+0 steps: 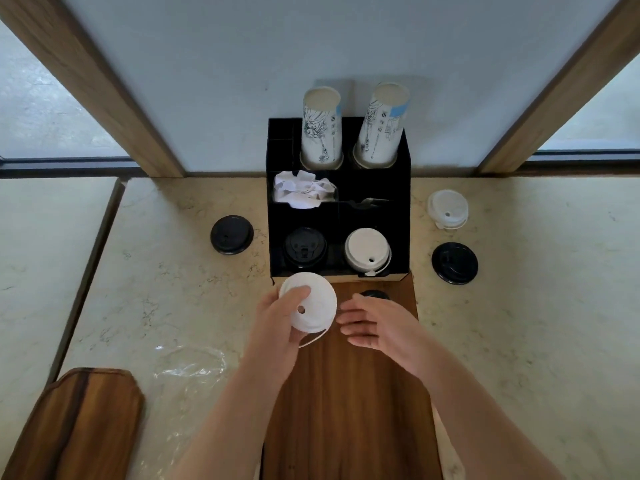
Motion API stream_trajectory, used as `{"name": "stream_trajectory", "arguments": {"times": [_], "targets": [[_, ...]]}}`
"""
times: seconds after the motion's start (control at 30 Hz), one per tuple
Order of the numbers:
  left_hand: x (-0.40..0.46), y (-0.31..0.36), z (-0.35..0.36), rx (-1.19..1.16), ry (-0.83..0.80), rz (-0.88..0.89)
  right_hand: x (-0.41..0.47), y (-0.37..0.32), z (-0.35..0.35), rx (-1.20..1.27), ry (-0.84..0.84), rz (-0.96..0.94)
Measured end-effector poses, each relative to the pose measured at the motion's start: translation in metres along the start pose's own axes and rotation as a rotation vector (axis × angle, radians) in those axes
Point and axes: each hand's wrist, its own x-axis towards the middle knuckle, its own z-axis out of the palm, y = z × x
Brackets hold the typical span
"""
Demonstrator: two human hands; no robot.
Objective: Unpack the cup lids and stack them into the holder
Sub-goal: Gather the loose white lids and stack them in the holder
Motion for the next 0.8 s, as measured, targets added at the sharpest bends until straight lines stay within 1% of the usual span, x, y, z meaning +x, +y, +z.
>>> {"name": "stream_trajectory", "arguments": {"times": [0.03, 0.13, 0.2, 0.27, 0.37, 0.47, 0.53, 0.6, 0.63, 0.7, 0.8], "targets": [[0.001, 0.001, 0.012, -0.067, -0.071, -0.028, -0.001, -0.008, -0.019, -0.001, 0.009, 0.004], [0.006, 0.005, 0.052, -0.211, -0.29, -0.089, 0.001, -0.037, -0.074, -0.007, 0.123, -0.029], [0.01, 0.006, 0.076, -0.241, -0.353, -0.101, 0.008, -0.056, -0.106, 0.048, 0.221, -0.085], [0.013, 0.004, 0.096, -0.269, -0.318, -0.123, 0.019, -0.074, -0.133, 0.072, 0.341, -0.137], [0.018, 0.001, 0.113, -0.281, -0.182, -0.11, 0.044, -0.095, -0.161, -0.041, 0.497, -0.168], [0.023, -0.003, 0.114, -0.169, -0.115, -0.013, 0.077, -0.105, -0.184, -0.272, 0.586, -0.196], [0.025, -0.004, 0.11, -0.039, -0.123, 0.06, 0.096, -0.107, -0.196, -0.472, 0.697, -0.265], [0.028, -0.003, 0.108, 0.039, -0.153, 0.083, 0.108, -0.111, -0.201, -0.621, 0.781, -0.314], [0.029, -0.003, 0.107, 0.046, -0.164, 0.085, 0.113, -0.114, -0.202, -0.702, 0.795, -0.325], [0.031, -0.003, 0.105, -0.025, -0.177, 0.048, 0.12, -0.119, -0.202, -0.842, 0.771, -0.332], [0.036, -0.007, 0.104, -0.267, -0.21, -0.046, 0.128, -0.125, -0.197, -0.951, 0.731, -0.327]]}}
